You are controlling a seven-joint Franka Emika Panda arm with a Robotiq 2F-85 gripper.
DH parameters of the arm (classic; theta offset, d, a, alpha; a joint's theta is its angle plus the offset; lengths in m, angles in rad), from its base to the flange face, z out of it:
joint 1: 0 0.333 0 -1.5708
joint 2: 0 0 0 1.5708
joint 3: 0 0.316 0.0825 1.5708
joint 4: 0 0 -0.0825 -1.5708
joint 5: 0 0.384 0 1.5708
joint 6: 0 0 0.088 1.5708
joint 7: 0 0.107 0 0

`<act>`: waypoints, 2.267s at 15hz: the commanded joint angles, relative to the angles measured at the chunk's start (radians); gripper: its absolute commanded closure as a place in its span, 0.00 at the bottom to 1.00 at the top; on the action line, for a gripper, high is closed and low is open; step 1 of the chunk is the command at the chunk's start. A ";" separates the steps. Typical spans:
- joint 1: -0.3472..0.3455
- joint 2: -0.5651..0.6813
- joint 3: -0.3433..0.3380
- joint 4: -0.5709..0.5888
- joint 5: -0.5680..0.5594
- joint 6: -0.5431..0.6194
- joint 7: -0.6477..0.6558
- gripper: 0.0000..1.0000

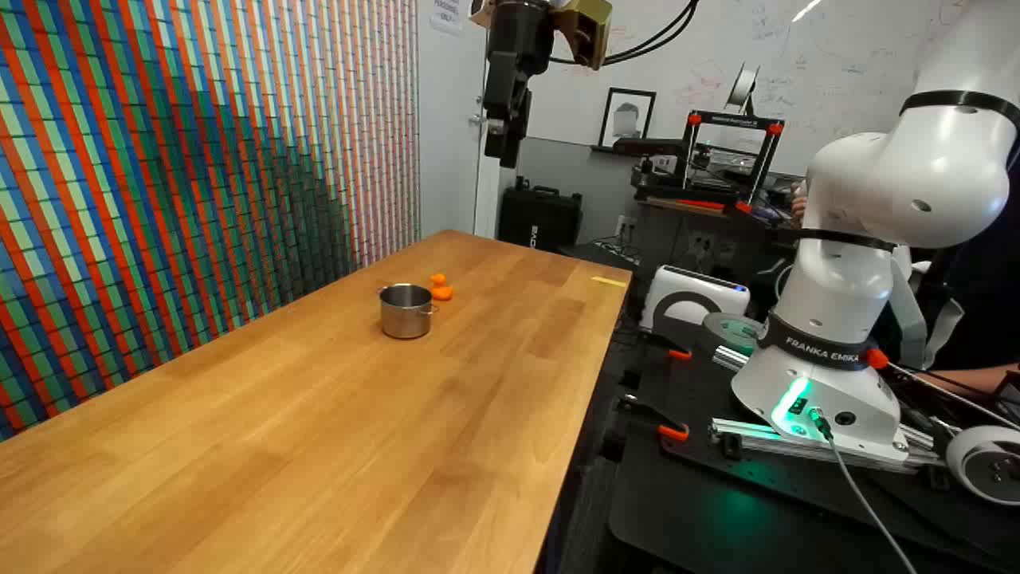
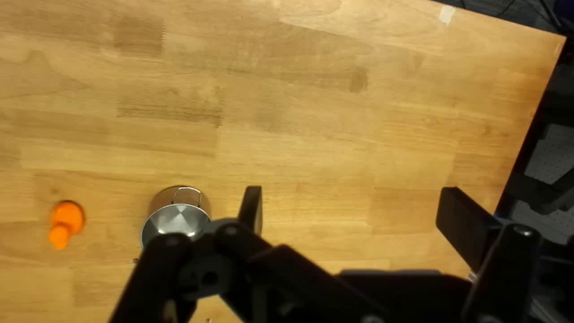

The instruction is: Put the orange object into the silver pot.

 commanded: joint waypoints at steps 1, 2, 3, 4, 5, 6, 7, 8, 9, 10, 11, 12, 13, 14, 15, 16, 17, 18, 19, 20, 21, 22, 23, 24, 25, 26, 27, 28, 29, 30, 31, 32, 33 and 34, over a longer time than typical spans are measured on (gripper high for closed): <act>-0.021 0.000 0.019 0.004 0.006 -0.003 -0.004 0.00; -0.021 0.000 0.019 0.007 0.006 -0.003 -0.004 0.00; -0.021 -0.001 0.019 0.009 0.006 -0.003 -0.004 0.00; -0.021 -0.001 0.019 0.010 0.006 -0.003 -0.004 0.00; -0.017 -0.001 0.027 0.003 -0.003 0.017 -0.013 0.00; -0.021 0.016 0.033 0.006 -0.021 0.042 -0.016 0.00; -0.036 0.048 0.033 0.027 -0.064 0.076 -0.021 0.00; -0.049 0.079 0.028 0.049 -0.104 0.103 -0.029 0.00; -0.070 0.118 0.020 0.077 -0.163 0.144 -0.033 0.00; -0.090 0.154 0.010 0.103 -0.217 0.181 -0.034 0.00; -0.112 0.189 0.002 0.127 -0.267 0.218 -0.031 0.00; -0.136 0.230 -0.009 0.157 -0.315 0.255 -0.028 0.00; -0.158 0.272 -0.020 0.186 -0.362 0.288 -0.023 0.00; -0.177 0.314 -0.031 0.213 -0.400 0.316 -0.016 0.00; -0.195 0.357 -0.043 0.240 -0.443 0.343 -0.004 0.00; -0.209 0.396 -0.055 0.263 -0.480 0.363 0.007 0.00; -0.220 0.432 -0.067 0.283 -0.508 0.376 0.014 0.00; -0.227 0.466 -0.077 0.295 -0.533 0.389 0.021 0.00; -0.231 0.498 -0.085 0.303 -0.548 0.400 0.030 0.00; -0.233 0.525 -0.092 0.307 -0.558 0.407 0.037 0.00; -0.233 0.555 -0.097 0.313 -0.561 0.415 0.043 0.00; -0.231 0.583 -0.102 0.311 -0.567 0.422 0.053 0.00; -0.229 0.612 -0.105 0.316 -0.564 0.426 0.061 0.00; -0.228 0.642 -0.106 0.320 -0.558 0.434 0.067 0.00; -0.226 0.666 -0.107 0.323 -0.554 0.436 0.076 0.00; -0.224 0.693 -0.106 0.327 -0.545 0.441 0.089 0.00; -0.221 0.717 -0.108 0.329 -0.546 0.455 0.101 0.00; -0.219 0.741 -0.110 0.334 -0.545 0.461 0.111 0.00; -0.217 0.771 -0.110 0.349 -0.539 0.468 0.122 0.00; -0.216 0.795 -0.109 0.361 -0.531 0.474 0.132 0.00; -0.215 0.817 -0.108 0.373 -0.523 0.479 0.140 0.00; -0.214 0.837 -0.108 0.384 -0.517 0.484 0.148 0.00; -0.209 0.863 -0.110 0.401 -0.515 0.498 0.163 0.00; -0.208 0.886 -0.109 0.416 -0.507 0.498 0.174 0.00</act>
